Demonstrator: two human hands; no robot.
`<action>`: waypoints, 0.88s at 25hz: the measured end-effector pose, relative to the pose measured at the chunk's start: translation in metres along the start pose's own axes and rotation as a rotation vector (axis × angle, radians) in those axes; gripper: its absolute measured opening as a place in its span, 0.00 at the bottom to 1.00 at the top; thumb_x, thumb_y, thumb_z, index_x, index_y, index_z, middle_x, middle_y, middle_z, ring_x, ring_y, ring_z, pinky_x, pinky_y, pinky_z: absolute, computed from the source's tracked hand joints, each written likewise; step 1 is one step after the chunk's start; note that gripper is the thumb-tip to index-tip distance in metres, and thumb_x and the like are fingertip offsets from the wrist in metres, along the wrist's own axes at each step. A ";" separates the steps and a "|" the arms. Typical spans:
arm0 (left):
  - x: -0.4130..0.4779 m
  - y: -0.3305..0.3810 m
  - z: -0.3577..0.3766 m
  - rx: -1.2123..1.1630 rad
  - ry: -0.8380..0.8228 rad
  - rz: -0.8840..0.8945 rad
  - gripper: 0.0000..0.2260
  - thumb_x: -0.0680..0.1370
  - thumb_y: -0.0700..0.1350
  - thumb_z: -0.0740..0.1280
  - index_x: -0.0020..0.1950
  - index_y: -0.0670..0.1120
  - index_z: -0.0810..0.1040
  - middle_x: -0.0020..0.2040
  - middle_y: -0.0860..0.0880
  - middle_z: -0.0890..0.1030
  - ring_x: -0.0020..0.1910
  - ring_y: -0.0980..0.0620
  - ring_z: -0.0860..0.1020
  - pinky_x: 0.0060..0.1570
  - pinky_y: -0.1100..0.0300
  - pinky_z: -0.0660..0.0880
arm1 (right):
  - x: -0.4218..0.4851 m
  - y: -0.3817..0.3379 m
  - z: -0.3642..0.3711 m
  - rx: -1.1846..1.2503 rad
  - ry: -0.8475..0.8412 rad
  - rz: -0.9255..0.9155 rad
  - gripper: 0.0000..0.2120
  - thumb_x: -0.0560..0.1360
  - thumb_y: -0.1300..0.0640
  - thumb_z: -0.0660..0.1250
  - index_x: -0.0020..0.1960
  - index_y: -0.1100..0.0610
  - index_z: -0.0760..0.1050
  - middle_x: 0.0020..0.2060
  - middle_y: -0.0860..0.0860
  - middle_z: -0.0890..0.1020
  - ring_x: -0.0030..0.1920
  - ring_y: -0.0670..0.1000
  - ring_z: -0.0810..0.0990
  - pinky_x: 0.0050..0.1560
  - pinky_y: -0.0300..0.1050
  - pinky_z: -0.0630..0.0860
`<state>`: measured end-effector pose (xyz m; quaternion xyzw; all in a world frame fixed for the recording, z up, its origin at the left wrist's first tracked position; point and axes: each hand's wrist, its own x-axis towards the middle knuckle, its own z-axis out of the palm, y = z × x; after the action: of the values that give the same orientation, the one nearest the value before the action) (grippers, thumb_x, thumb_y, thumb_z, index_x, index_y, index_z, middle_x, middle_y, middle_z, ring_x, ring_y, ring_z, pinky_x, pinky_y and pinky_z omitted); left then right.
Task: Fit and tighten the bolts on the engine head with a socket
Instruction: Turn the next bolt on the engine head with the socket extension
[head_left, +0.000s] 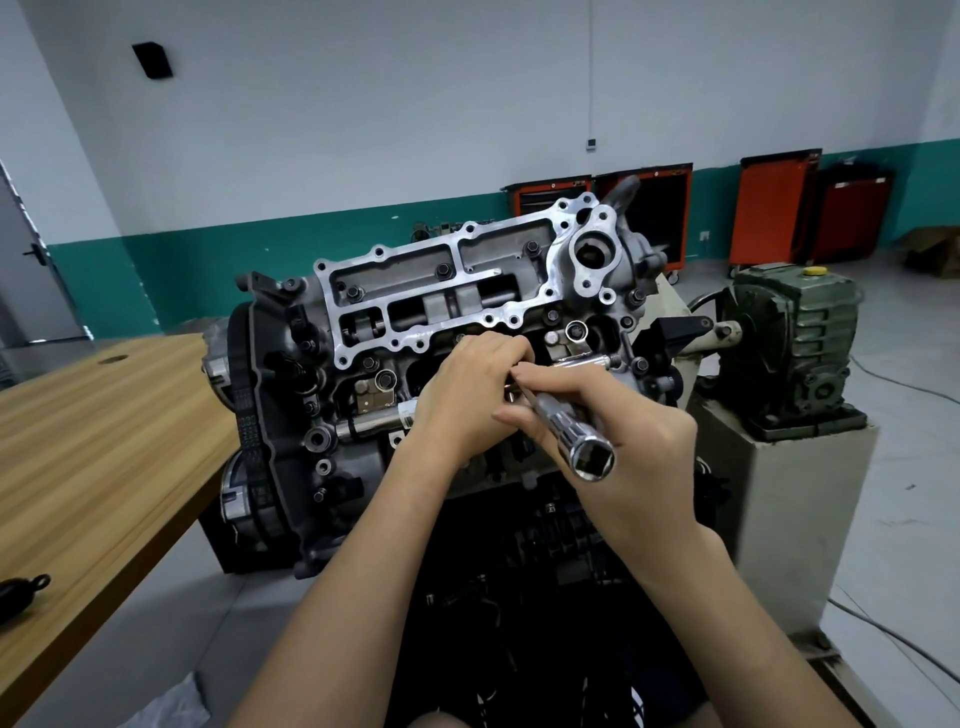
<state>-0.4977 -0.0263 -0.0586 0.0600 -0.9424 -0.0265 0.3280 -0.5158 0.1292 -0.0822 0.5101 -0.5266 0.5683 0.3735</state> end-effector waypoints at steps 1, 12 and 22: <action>-0.001 0.000 0.000 -0.020 -0.003 -0.010 0.06 0.73 0.46 0.63 0.47 0.46 0.74 0.45 0.53 0.74 0.46 0.53 0.67 0.42 0.62 0.61 | -0.002 -0.001 0.001 0.007 -0.013 -0.008 0.13 0.67 0.68 0.77 0.51 0.66 0.81 0.41 0.56 0.85 0.42 0.49 0.83 0.46 0.39 0.79; -0.003 0.007 -0.007 -0.034 -0.003 -0.022 0.07 0.72 0.45 0.60 0.47 0.45 0.73 0.43 0.52 0.74 0.46 0.53 0.68 0.39 0.63 0.57 | -0.003 -0.003 0.002 0.043 -0.068 -0.006 0.11 0.70 0.72 0.73 0.52 0.67 0.80 0.50 0.55 0.84 0.52 0.49 0.83 0.55 0.42 0.78; -0.001 0.001 -0.001 -0.033 0.017 -0.013 0.06 0.71 0.45 0.62 0.46 0.48 0.73 0.40 0.59 0.70 0.44 0.58 0.64 0.40 0.68 0.59 | -0.004 -0.001 0.003 0.033 -0.059 -0.025 0.14 0.69 0.75 0.73 0.53 0.67 0.79 0.50 0.54 0.84 0.51 0.44 0.82 0.54 0.36 0.77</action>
<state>-0.4962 -0.0249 -0.0583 0.0610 -0.9386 -0.0434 0.3369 -0.5140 0.1271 -0.0861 0.5393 -0.5216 0.5570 0.3562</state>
